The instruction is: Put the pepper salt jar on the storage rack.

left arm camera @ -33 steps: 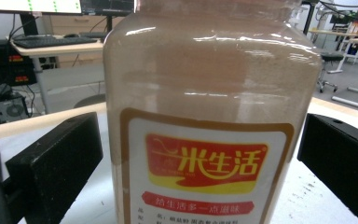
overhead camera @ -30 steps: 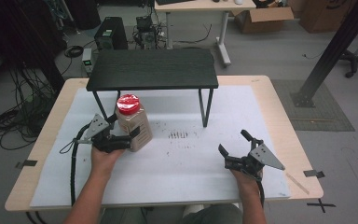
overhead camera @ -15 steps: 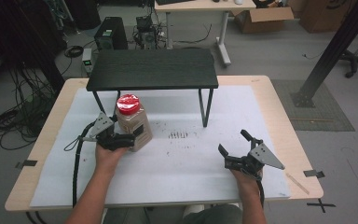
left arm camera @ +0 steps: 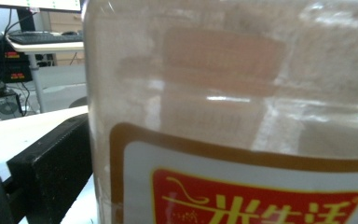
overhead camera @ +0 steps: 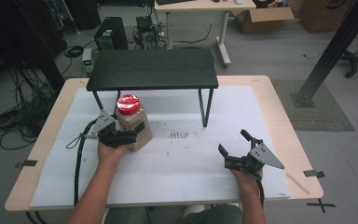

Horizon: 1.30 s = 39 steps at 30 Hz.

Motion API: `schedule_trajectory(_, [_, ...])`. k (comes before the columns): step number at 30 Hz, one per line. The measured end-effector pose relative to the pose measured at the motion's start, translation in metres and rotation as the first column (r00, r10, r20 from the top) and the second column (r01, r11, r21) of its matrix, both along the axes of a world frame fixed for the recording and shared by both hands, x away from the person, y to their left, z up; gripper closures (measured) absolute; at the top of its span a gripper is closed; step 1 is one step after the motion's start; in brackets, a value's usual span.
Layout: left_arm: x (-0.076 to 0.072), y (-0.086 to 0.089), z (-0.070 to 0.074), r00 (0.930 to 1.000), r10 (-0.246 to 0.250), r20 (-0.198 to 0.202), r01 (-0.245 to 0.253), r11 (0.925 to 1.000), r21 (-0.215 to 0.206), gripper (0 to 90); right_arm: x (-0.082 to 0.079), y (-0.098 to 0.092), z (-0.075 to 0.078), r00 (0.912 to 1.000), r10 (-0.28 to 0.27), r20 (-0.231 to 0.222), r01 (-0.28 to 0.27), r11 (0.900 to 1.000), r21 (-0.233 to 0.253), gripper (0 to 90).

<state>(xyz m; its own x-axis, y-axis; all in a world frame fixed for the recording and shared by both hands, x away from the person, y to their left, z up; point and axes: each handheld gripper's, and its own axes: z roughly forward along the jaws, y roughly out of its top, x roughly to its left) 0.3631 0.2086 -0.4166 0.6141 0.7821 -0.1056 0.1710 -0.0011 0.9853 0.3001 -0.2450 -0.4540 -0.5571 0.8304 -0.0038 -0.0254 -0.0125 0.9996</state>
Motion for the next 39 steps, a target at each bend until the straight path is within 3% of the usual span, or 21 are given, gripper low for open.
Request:
schedule_trajectory(7, [0.0007, -0.0018, -0.0017, 1.0000, -0.005, 0.001, 0.005, 1.0000, 0.006, 3.5, 0.0001, 0.0001, 0.0000, 1.0000, -0.001, 0.000, 0.001, 1.000, 0.000, 0.0])
schedule_trajectory(19, [-0.0014, -0.0013, -0.0018, 0.9996, -0.010, 0.027, 0.009, 0.9995, 0.030, 15.3, 0.0001, 0.0002, 0.0000, 1.0000, -0.001, 0.001, 0.001, 1.000, -0.001, 0.0])
schedule_trajectory(25, [-0.0022, -0.0017, -0.0027, 0.9988, -0.024, 0.042, 0.024, 0.9995, 0.022, 21.1, 0.0000, 0.0002, 0.0000, 1.0000, -0.001, 0.002, 0.001, 1.000, -0.002, 0.0])
schedule_trajectory(39, [-0.0040, 0.0010, -0.0036, 0.9975, -0.029, 0.065, 0.027, 0.9993, 0.028, 25.3, -0.0001, 0.0003, 0.0000, 1.0000, -0.001, 0.003, 0.001, 1.000, -0.004, 0.0])
